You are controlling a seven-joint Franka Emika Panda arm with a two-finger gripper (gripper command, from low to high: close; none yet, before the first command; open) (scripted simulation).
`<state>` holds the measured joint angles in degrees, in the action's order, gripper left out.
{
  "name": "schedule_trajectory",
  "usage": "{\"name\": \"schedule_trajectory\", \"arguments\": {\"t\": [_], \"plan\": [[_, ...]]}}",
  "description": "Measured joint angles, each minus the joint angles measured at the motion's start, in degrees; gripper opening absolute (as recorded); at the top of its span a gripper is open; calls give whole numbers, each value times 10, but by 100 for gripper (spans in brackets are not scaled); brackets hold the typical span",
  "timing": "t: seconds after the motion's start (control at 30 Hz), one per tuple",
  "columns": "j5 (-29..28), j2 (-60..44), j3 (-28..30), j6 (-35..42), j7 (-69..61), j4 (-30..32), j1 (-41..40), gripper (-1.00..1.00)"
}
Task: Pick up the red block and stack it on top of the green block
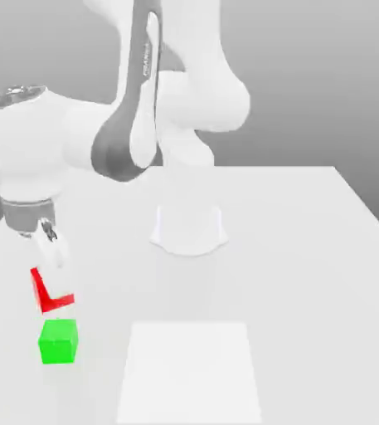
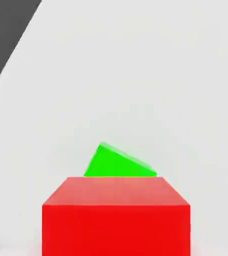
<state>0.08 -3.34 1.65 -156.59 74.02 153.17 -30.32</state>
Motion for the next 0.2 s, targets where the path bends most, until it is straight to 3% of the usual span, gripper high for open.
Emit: {"name": "schedule_trajectory", "arguments": {"t": [0.07, 0.1, 0.2], "plan": [[1, -40, -5, -37, -2, -2, 3, -100], [3, -56, -7, -53, -3, -3, 3, 100], [3, -56, -7, -53, -3, -3, 3, 100]]}}
